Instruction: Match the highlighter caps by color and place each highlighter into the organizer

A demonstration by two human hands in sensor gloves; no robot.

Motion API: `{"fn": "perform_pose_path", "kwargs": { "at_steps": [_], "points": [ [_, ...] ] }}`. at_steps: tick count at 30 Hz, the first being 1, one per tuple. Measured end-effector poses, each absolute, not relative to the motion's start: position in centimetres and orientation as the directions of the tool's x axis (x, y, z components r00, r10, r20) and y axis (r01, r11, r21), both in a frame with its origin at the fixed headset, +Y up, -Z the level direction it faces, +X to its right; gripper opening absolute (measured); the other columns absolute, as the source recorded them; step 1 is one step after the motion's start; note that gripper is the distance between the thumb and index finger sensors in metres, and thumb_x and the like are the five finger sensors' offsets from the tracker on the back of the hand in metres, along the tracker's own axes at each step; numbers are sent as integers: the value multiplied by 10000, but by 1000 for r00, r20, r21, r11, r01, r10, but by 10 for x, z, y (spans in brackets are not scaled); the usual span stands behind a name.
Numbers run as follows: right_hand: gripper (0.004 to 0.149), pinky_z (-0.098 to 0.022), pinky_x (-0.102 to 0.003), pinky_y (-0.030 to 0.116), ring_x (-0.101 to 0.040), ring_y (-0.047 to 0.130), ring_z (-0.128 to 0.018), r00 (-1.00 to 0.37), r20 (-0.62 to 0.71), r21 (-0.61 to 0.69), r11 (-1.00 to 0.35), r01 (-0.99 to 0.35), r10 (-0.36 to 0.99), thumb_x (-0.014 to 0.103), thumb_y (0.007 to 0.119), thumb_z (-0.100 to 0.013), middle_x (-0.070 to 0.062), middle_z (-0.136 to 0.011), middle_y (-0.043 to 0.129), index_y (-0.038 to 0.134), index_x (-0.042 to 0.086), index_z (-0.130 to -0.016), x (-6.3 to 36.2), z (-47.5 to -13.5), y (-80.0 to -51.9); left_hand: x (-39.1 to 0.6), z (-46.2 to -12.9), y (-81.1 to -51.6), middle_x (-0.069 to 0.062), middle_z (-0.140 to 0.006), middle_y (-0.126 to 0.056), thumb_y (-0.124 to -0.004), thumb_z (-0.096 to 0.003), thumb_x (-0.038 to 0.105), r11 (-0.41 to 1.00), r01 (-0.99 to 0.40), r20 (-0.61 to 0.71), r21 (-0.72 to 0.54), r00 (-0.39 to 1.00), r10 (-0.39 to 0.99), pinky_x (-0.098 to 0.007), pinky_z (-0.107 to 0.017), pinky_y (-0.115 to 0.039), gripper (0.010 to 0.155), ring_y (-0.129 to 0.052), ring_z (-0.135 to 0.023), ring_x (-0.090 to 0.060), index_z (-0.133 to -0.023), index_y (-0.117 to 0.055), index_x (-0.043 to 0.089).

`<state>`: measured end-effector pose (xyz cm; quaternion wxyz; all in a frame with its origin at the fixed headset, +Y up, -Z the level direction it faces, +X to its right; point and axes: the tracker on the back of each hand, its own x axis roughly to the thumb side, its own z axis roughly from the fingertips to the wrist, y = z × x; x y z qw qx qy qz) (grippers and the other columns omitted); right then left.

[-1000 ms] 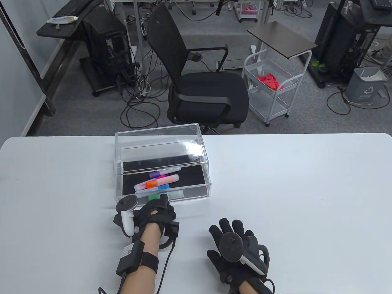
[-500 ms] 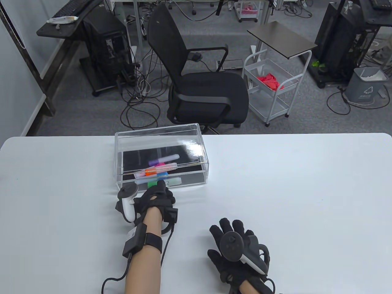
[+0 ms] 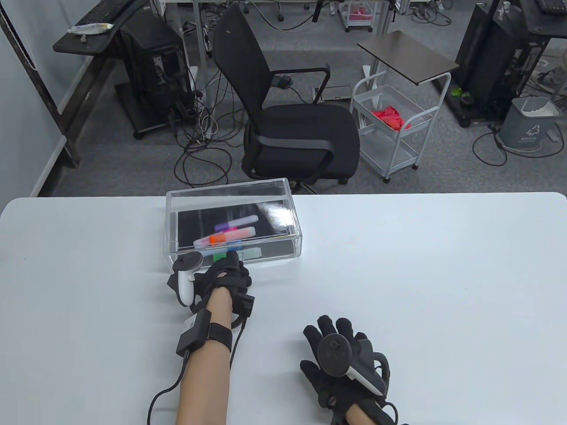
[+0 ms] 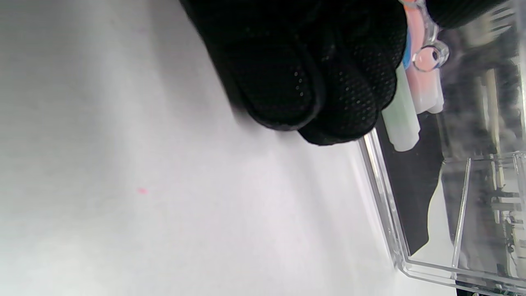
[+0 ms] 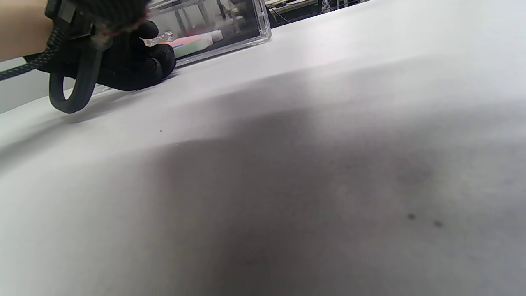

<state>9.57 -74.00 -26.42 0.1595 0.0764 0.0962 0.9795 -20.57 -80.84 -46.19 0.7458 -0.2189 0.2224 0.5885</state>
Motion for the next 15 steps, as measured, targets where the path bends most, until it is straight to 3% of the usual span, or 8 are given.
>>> {"fn": "perform_pose_path", "kwargs": {
  "at_steps": [10,15],
  "points": [
    [722,-677,-728,162,-397,89,-1041,-937,110,219,-928,-302,331,488,720,-421,15,-1134,167,356,351,-1030,96,-266,-741,-211,-437,-787,-16,-922,-825,-582,-546,711,95,-995,-594,0,77,801,-306,-537,-934,751,-1057,-684,-190,-1060,-591,164],
    [724,-676,-728,163,-397,87,-1040,-940,117,219,-932,-290,320,490,719,-422,12,-1134,164,353,353,-1031,95,-264,-740,-212,-412,-754,5,-981,-766,-606,-522,701,212,-976,-480,-46,208,852,-382,-609,-868,731,-988,-797,-246,-1074,-555,224]
  ]
}}
